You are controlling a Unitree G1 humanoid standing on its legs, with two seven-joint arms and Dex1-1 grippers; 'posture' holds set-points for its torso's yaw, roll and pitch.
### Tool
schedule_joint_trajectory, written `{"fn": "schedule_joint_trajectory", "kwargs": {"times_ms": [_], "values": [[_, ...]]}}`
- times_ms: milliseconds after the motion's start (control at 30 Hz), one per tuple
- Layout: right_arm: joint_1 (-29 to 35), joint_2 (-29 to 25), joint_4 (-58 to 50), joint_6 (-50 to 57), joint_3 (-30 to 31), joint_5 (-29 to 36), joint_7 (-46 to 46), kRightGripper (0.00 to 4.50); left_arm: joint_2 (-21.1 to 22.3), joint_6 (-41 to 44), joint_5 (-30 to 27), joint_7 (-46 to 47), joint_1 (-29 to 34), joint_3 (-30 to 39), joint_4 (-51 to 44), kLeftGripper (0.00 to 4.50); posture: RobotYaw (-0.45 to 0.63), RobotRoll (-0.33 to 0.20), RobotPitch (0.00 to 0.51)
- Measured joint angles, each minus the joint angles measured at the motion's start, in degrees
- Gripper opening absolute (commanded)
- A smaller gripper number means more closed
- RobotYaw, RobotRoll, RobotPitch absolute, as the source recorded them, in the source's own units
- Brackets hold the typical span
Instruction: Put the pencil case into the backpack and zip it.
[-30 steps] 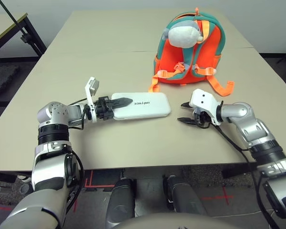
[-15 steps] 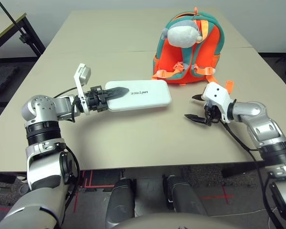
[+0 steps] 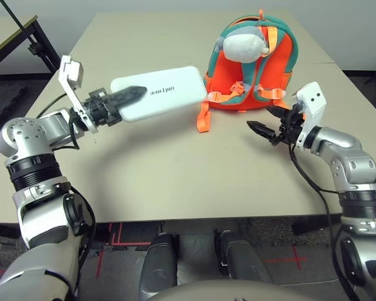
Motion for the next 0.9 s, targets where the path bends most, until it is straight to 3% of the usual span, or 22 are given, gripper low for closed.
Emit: {"fn": "schedule_joint_trajectory", "kwargs": {"times_ms": [233,400,900], "values": [[-6.83,3.51,2.08,0.29,-3.21,2.45,-6.88,4.50,0.05,-6.67,0.15,1.02,-0.66,-0.41,-1.16,1.22,-0.17,0.000,0.125],[-12.46,7.11,6.85,0.26,-3.24,3.66,-9.77,4.50,-0.46,-11.41,-0.08,3.50,-4.71,1.04,1.31,1.22,-0.17,0.000,0.122],[-23.08,10.18,28.91,-9.77,-0.96,-1.13,-14.00,4.50,-0.18,-17.82,-0.02,5.20,-6.29,1.12,5.75,1.22,-0.14,0.000,0.113]]}}
